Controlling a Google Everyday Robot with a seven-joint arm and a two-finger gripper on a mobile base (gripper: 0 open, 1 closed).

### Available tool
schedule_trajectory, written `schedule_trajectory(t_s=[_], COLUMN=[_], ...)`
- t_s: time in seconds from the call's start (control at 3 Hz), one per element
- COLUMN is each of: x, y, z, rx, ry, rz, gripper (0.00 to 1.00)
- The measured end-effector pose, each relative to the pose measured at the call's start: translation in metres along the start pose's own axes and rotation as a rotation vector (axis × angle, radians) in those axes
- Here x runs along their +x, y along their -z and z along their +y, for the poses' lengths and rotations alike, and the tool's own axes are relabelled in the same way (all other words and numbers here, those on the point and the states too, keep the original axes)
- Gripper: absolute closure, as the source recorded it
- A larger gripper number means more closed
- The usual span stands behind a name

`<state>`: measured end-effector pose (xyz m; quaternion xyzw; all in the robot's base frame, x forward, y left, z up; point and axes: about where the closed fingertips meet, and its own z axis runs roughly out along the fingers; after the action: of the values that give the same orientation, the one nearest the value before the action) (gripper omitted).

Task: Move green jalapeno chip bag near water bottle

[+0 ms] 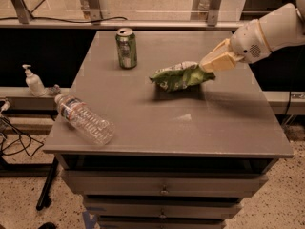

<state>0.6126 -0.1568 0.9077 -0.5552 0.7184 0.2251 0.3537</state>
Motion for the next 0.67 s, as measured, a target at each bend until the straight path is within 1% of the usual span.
schedule_trajectory(t_s=[0.33,0.67], x=[-0.021,-0.04], y=[0.008,0.008], z=[0.045,0.084], rx=[-0.105,-0.196], ry=[0.029,0.052], rz=[-0.054,-0.099], gripper=[1.0,1.0])
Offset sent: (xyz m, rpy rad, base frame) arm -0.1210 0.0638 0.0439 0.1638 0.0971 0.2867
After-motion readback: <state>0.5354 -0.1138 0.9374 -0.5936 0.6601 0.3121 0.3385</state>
